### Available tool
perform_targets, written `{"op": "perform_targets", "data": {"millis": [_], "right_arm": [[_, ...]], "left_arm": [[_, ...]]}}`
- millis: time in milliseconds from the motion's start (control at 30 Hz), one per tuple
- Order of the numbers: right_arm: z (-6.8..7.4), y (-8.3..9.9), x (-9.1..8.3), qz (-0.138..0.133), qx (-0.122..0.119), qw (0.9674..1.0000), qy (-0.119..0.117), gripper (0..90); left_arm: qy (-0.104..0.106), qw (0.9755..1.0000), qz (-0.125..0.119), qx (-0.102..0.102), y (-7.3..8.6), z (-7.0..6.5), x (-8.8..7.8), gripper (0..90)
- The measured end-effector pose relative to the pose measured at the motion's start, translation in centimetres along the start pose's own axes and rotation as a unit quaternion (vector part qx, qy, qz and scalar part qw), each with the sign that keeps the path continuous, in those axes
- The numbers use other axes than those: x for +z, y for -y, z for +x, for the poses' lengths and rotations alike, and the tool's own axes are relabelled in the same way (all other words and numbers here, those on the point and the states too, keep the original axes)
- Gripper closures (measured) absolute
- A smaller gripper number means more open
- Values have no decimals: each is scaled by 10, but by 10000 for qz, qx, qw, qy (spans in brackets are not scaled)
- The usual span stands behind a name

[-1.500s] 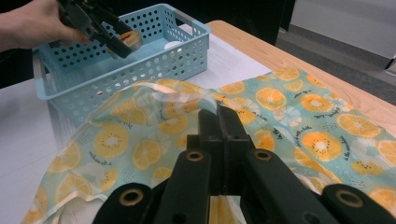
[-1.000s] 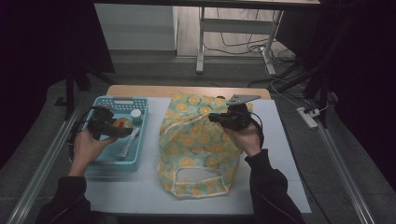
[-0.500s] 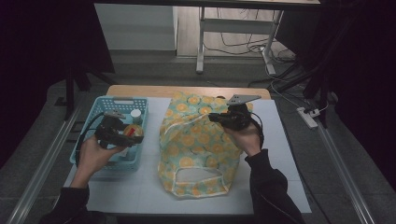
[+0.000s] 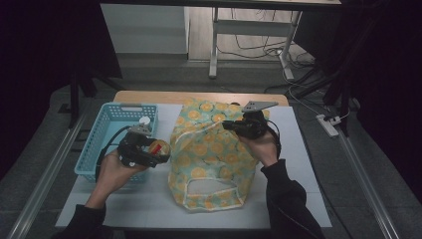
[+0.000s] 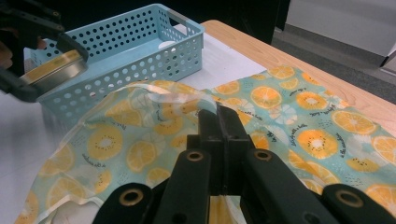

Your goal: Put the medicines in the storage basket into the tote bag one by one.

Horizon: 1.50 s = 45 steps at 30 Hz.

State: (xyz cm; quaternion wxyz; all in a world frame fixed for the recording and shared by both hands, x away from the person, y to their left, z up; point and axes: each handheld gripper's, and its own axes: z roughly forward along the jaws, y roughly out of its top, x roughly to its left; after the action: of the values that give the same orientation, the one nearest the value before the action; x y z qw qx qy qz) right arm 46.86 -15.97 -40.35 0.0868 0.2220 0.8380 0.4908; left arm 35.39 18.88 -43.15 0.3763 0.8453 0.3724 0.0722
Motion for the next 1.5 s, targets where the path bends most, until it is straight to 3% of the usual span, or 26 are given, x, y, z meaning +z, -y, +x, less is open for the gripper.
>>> {"op": "perform_targets", "data": {"millis": [233, 800, 1100, 1500], "right_arm": [[0, 0, 1, 6, 4, 10000, 0, 900], [-2, 2, 2, -1, 49, 10000, 45, 900], [-4, 3, 4, 21, 79, 9999, 74, 900], [-8, 5, 3, -19, 175, 9997, 175, 900]], "left_arm": [[234, 9993, -3, 285, -15, -20, 16, 205], [635, 9960, 55, 628, -49, -48, 67, 205], [745, 9948, 103, 681, -66, -52, 95, 204], [633, 9951, 196, 729, -78, -47, 128, 204]]}}
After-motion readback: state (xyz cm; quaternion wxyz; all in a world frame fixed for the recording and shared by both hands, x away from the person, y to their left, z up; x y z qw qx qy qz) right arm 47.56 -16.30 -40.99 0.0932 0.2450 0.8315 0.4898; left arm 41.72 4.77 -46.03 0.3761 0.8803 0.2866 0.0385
